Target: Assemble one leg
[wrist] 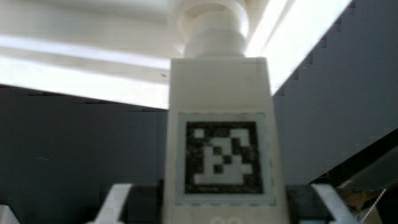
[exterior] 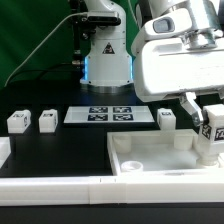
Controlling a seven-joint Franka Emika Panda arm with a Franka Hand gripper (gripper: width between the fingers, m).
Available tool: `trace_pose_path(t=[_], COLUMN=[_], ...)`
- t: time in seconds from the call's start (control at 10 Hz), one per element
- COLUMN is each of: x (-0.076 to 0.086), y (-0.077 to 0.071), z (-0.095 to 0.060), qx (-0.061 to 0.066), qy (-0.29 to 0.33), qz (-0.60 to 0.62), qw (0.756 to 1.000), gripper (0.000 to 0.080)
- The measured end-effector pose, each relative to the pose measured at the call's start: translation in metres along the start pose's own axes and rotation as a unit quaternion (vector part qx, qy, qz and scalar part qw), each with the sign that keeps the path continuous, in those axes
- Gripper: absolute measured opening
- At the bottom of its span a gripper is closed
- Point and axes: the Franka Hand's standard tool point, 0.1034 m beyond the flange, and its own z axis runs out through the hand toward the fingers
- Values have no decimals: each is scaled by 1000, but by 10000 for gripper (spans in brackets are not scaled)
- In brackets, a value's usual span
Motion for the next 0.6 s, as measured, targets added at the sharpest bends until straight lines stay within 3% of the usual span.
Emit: trace_pose_path(t=[0.6], x=[-13], y=[0], z=[9], qx=[0], qy=[-3], qz=[2], qw=[1000], gripper=[294])
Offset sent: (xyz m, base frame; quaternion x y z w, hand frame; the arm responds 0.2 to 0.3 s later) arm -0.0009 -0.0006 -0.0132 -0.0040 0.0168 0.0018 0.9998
